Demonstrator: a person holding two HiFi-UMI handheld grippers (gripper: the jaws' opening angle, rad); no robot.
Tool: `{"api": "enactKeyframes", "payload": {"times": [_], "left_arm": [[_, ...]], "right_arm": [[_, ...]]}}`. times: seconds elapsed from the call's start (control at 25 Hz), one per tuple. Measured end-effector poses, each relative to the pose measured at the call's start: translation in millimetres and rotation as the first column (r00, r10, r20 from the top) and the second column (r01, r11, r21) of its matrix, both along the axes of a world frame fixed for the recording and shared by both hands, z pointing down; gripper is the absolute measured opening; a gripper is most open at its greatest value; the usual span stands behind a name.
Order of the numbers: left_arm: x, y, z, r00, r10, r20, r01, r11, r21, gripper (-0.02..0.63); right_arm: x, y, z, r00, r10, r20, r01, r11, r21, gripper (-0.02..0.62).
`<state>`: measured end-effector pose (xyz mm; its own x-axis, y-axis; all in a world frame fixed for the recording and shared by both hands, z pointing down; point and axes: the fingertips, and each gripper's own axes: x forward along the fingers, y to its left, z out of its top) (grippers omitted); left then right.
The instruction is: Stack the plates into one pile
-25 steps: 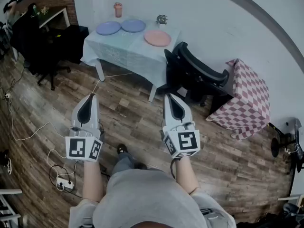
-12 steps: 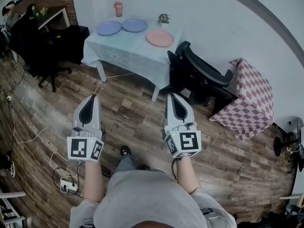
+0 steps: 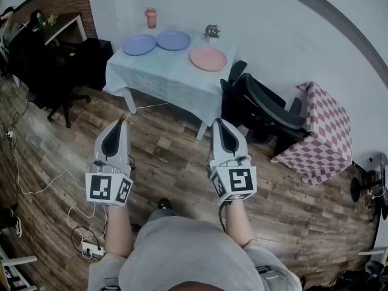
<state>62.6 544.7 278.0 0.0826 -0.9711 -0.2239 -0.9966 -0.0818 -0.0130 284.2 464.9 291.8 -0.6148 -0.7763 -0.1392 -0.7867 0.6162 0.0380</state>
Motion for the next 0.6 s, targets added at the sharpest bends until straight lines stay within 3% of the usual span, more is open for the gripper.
{"api": "enactKeyframes", "payload": {"times": [0.6], "left_arm": [[-65.5, -77.9, 8.4, 0.996, 0.089, -0.028, -0.089, 0.996, 0.008, 0.002]], "right_arm": [[-62.1, -58.6, 7.3, 0.998, 0.059, 0.028, -0.059, 0.998, -0.014, 0.003]]}}
